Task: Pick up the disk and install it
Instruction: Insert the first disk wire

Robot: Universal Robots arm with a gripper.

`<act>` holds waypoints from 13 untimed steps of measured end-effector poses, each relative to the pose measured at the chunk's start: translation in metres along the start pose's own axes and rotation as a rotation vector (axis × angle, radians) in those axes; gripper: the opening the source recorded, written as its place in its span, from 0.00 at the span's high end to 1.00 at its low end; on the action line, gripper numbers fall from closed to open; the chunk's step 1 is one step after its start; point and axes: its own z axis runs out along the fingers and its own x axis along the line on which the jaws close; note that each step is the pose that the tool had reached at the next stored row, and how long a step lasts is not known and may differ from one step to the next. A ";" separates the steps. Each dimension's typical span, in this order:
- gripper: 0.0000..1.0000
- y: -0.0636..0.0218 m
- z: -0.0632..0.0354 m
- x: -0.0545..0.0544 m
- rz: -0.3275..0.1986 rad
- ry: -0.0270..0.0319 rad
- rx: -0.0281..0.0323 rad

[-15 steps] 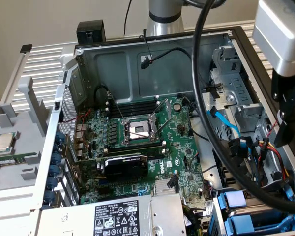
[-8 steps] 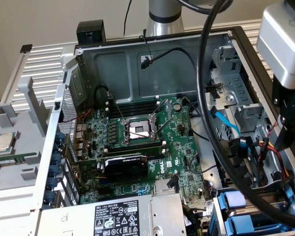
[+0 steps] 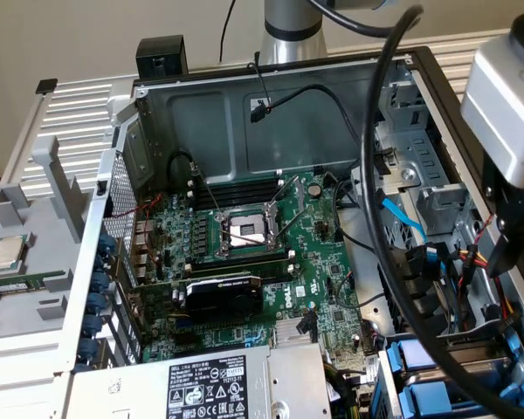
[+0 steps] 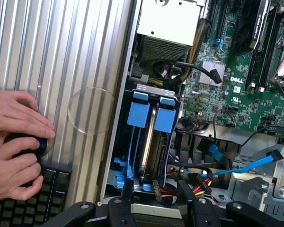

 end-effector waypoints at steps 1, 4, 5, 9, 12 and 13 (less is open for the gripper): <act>0.51 -0.0004 0.0013 0.000 -0.003 -0.0016 -0.0005; 0.51 -0.0016 0.0048 0.001 -0.014 -0.0069 -0.0015; 0.51 -0.0020 0.0059 0.002 -0.016 -0.0088 -0.0017; 0.51 -0.0028 0.0079 0.005 -0.022 -0.0174 -0.0007; 0.51 -0.0029 0.0086 0.008 -0.026 -0.0273 0.0009; 0.51 -0.0029 0.0090 0.008 -0.028 -0.0328 0.0017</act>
